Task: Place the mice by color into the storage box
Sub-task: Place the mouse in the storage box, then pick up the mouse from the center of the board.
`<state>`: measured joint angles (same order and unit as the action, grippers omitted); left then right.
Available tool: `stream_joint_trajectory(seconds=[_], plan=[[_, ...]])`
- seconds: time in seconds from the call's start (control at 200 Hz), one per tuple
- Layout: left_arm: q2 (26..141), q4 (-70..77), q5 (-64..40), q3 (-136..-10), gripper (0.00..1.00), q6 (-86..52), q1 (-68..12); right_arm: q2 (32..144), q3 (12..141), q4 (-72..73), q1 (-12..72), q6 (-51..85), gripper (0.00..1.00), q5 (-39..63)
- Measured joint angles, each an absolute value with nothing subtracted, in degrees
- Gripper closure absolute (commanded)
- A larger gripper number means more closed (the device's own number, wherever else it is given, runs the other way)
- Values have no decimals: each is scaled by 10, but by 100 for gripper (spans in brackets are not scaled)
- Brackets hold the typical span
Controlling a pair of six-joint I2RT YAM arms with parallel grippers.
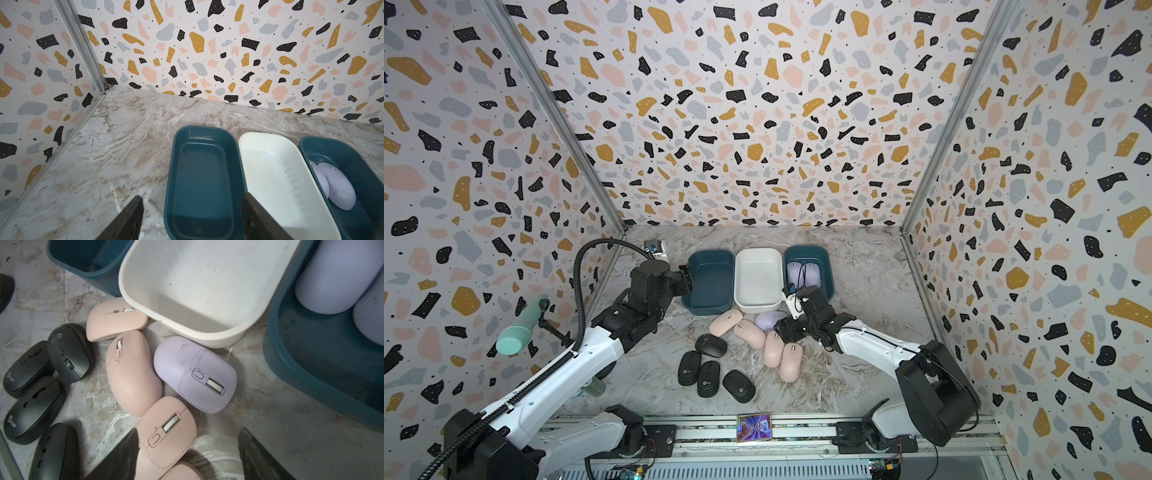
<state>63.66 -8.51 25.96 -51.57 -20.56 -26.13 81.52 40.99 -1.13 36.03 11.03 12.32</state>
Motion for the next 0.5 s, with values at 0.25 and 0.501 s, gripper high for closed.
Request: stream_joint_trajectory(seconds=[0.25,0.501], plan=[[636,-85,260,-516,27,-206,-261,880,411,30,367,107,19,124],[632,-85,260,-515,27,-206,-261,917,430,58,367,98,17,118]])
